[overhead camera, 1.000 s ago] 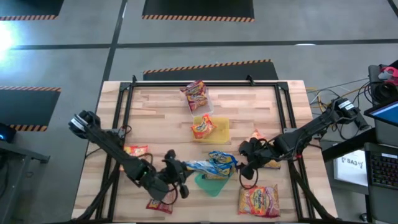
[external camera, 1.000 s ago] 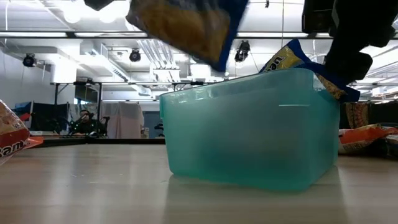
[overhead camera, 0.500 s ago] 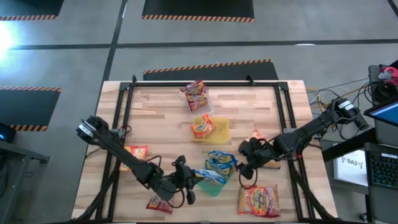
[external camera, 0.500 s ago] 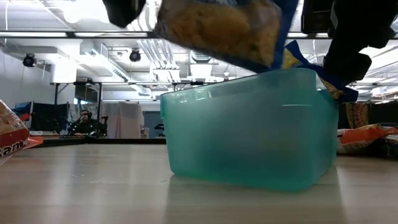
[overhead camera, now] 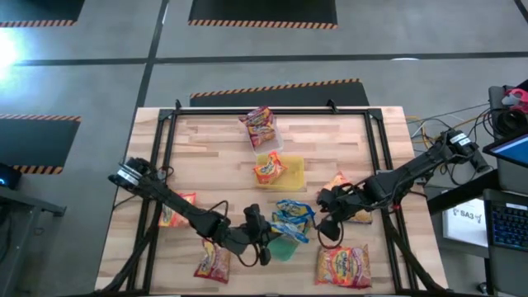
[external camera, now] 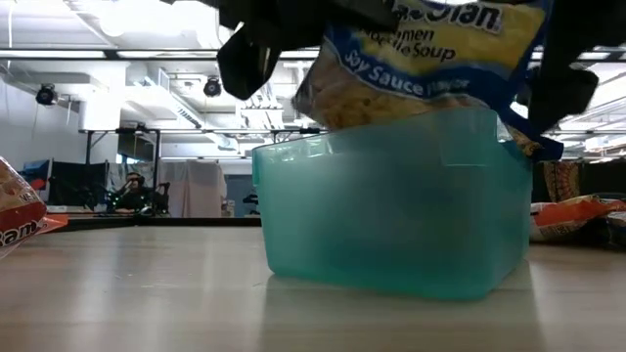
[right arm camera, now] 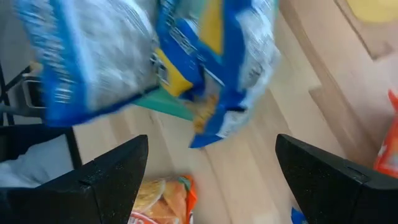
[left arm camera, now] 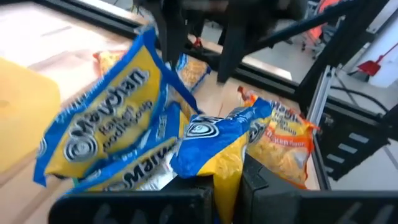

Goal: Sort Maruchan noodles
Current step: Put the blue noodle pack into the green bin

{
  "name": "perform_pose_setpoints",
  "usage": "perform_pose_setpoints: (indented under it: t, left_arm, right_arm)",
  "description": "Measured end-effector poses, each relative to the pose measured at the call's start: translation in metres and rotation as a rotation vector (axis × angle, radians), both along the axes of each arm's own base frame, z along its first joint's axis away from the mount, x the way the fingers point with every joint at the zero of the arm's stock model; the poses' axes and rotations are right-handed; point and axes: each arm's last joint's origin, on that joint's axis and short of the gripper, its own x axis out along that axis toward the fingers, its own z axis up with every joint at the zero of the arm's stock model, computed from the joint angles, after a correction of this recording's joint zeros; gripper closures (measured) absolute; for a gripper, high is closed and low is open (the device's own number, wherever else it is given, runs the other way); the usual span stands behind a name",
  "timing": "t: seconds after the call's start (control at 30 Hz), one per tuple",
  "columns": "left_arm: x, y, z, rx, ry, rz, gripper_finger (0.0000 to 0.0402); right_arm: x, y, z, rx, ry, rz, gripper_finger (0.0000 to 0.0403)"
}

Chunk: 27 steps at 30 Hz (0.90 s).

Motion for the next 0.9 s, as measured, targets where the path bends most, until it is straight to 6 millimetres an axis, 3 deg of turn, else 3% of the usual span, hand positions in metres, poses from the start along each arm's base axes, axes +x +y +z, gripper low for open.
perform_pose_setpoints:
  t: [0.27,0.53,0.77,0.9]
  left_arm:
    - [0.010,0.006,-0.020,-0.060,0.036,-0.020,0.0401]
    - [0.025,0.016,-0.042,-0.125,0.028,-0.061,0.0401]
    - [0.026,0.018,-0.040,-0.087,0.023,-0.073,0.0401]
    - [0.026,0.019,-0.040,-0.074,0.029,-0.058,0.0378]
  right_arm:
    - [0.012,0.004,0.034,-0.069,-0.140,0.074,0.0062]
    - [0.024,0.010,0.023,-0.108,-0.127,0.103,0.0062]
    - [0.025,0.012,0.021,-0.089,-0.118,0.125,0.0062]
    - [0.027,0.014,0.024,-0.071,-0.163,0.137,0.0062]
